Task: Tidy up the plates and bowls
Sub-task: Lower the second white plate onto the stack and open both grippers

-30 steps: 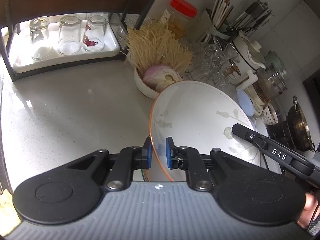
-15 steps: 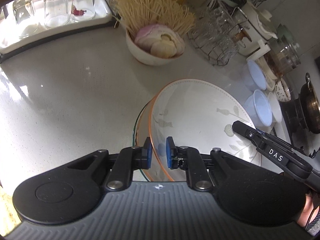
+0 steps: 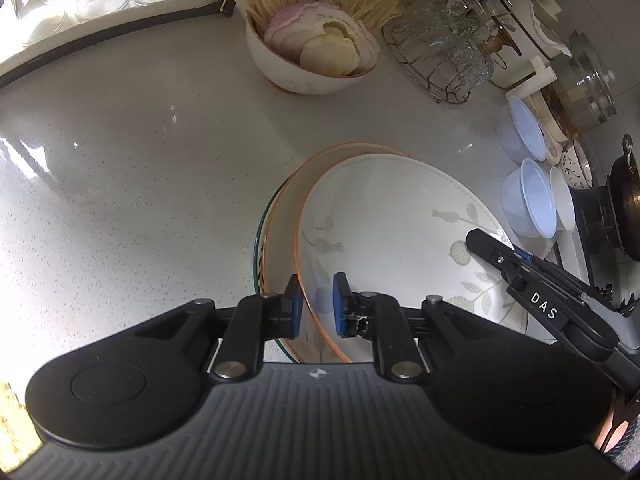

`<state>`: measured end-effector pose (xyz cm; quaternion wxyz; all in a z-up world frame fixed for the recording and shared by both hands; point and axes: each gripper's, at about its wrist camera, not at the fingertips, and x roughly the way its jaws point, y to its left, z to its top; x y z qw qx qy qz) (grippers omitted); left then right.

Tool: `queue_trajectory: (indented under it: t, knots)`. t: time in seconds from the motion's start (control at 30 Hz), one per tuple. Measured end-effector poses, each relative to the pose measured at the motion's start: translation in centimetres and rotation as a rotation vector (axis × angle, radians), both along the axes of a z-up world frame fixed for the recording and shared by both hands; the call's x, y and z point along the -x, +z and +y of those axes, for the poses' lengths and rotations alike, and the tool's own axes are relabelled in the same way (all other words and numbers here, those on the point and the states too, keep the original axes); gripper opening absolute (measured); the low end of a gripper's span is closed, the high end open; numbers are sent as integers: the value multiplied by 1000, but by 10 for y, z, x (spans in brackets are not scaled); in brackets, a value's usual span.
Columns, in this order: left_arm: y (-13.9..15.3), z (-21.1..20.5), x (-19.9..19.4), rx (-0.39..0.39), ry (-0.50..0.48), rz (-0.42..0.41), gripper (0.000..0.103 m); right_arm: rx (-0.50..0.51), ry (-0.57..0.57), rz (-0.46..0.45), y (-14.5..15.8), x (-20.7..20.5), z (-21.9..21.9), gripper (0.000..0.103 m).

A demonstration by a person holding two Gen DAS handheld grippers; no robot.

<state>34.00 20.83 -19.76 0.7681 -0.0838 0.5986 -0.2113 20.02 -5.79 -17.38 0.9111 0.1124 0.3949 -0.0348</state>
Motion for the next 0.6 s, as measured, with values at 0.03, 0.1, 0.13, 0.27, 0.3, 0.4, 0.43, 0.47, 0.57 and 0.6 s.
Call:
queue_trajectory:
  t: [0.03, 0.1, 0.13, 0.27, 0.3, 0.4, 0.43, 0.47, 0.57, 0.6]
  knots:
    - [-1, -1, 0, -4, -2, -1, 17, 4, 3, 1, -1, -1, 0, 19]
    - [-2, -2, -1, -11, -2, 5, 17, -2, 1, 7, -4, -2, 0, 20]
    - [-3, -3, -1, -15, -1, 8, 17, -7, 0, 9, -5, -3, 0, 20]
    - [-7, -4, -2, -17, 3, 30, 17, -15, -8, 16, -11, -3, 1, 21]
    - [-8, -3, -2, -14, 3, 35, 17, -21, -13, 13, -12, -3, 1, 21]
    - [-7, -4, -4, -14, 5, 48, 18, -31, -20, 12, -14, -4, 1, 22]
    - [-7, -4, -4, -13, -1, 49, 20, -30, -20, 11, -15, -5, 2, 23]
    - [-6, -3, -4, -8, -5, 52, 22, -29, -21, 12, -16, -5, 3, 23]
    - [-4, 2, -5, 19, 9, 75, 25, -51, -30, 17, -20, -7, 3, 25]
    - [-3, 5, -5, 28, 19, 83, 25, -56, -34, 16, -20, -7, 3, 25]
